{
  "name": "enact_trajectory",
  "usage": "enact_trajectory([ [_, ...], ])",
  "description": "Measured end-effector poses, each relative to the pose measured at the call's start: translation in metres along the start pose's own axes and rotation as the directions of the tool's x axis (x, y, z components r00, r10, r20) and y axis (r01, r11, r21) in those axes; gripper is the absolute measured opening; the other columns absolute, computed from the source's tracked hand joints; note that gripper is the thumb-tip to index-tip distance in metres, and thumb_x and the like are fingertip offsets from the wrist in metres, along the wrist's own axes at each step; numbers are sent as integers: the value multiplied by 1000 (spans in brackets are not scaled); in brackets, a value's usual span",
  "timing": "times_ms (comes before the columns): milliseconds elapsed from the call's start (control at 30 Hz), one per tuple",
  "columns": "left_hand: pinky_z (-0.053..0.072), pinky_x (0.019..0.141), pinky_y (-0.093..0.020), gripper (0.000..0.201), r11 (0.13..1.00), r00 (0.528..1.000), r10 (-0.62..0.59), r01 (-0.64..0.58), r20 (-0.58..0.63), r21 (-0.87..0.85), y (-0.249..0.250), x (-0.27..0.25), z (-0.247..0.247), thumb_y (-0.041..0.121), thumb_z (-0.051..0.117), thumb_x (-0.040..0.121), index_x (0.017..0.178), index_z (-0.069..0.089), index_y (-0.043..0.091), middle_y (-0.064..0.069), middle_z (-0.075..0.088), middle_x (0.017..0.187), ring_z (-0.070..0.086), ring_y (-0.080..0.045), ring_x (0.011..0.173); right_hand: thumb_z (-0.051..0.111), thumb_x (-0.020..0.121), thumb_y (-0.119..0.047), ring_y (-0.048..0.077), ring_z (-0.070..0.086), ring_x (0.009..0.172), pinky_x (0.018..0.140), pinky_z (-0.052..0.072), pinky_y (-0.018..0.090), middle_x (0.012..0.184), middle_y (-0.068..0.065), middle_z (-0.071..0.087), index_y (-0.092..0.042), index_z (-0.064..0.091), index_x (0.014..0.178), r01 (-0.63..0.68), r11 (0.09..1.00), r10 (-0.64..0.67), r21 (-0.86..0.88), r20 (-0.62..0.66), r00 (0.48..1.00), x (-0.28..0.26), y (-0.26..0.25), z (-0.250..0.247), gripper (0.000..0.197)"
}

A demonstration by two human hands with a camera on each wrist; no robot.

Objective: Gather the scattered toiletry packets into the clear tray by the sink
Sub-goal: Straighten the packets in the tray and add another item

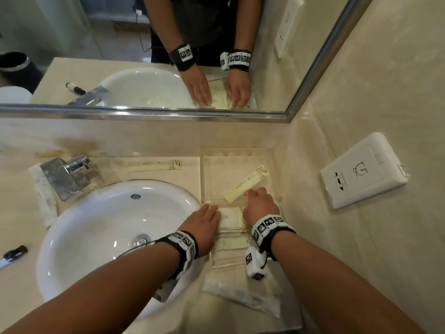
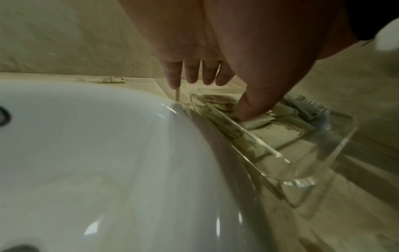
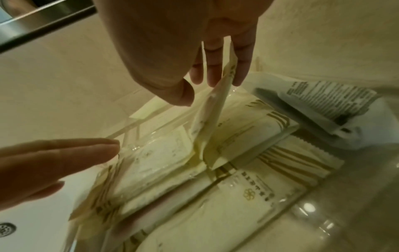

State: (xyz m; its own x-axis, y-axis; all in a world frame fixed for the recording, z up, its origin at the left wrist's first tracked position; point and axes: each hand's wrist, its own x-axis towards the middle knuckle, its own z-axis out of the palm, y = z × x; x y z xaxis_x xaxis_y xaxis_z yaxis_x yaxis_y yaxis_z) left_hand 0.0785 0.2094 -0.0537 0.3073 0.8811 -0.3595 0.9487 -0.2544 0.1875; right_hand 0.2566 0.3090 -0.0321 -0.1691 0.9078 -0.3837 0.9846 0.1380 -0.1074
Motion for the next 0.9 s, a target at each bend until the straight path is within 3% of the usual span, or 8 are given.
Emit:
enact_trajectory([
  [133, 21, 119, -47, 78, 999, 1000, 27, -27, -3, 23, 1, 0, 0, 19, 53, 86, 154, 17, 10, -15, 9, 162, 7, -36, 148, 53, 88, -14, 25, 50, 115, 85, 53, 37, 136, 5, 41, -24, 49, 136, 4, 1000, -3, 21, -28, 1000, -8, 7, 7, 49],
  [267, 20, 118, -49, 72, 993, 996, 88, -89, 7, 74, 11, 4, 3, 20, 50, 87, 152, 21, 17, -16, 11, 161, 7, -38, 147, 58, 87, -21, 23, 51, 118, 93, 50, 39, 139, 1, 43, -28, 52, 135, 43, 999, -41, 27, -80, 996, -20, 13, 16, 49],
  [367, 16, 119, -50, 69, 989, 993, 117, -119, 26, 91, 19, 3, 3, 20, 50, 88, 151, 23, 17, -15, 9, 162, 7, -38, 148, 66, 80, -26, 23, 50, 123, 102, 43, 42, 137, 0, 49, -29, 61, 126, 61, 998, -63, -23, -159, 985, -31, 20, 22, 47],
  [467, 16, 120, -48, 68, 986, 989, 142, -144, 35, 80, 23, 4, 5, 18, 52, 86, 149, 27, 11, -16, 8, 162, 7, -38, 148, 66, 77, -26, 20, 52, 114, 97, 43, 39, 124, -3, 54, -28, 66, 114, 3, 1000, 4, 30, -228, 974, -41, 31, 31, 37],
  [533, 18, 120, -48, 68, 987, 989, 139, -143, 59, 68, 26, 5, 7, 16, 51, 87, 149, 26, 7, -16, 7, 162, 5, -38, 148, 61, 82, -20, 18, 54, 109, 94, 45, 33, 124, -2, 52, -22, 66, 119, -15, 997, 30, 80, -190, 981, -45, 39, 40, 37],
  [633, 18, 120, -46, 67, 988, 988, 130, -137, 83, 75, 30, 5, 6, 15, 48, 88, 149, 25, 2, -19, 7, 160, 5, -39, 147, 52, 91, -18, 19, 52, 123, 99, 46, 34, 144, 0, 44, -19, 56, 136, 15, 992, -4, 129, -78, 997, -51, 45, 53, 46],
  [800, 21, 119, -46, 68, 991, 989, 109, -116, 96, 66, 34, 4, 7, 13, 48, 88, 149, 23, 0, -19, 4, 160, 4, -38, 147, 54, 91, -25, 23, 37, 140, 112, 38, 39, 157, 1, 33, -27, 41, 148, 41, 998, -39, 46, -32, 999, -57, 42, 62, 59],
  [900, 15, 121, -46, 71, 990, 987, 94, -106, 129, 90, 36, 5, 8, 17, 45, 90, 152, 15, 0, -20, -1, 161, -1, -40, 147, 55, 91, -29, 27, 29, 144, 112, 36, 43, 161, 3, 24, -36, 33, 151, 16, 1000, -16, -15, -1, 1000, -57, 41, 59, 64],
])
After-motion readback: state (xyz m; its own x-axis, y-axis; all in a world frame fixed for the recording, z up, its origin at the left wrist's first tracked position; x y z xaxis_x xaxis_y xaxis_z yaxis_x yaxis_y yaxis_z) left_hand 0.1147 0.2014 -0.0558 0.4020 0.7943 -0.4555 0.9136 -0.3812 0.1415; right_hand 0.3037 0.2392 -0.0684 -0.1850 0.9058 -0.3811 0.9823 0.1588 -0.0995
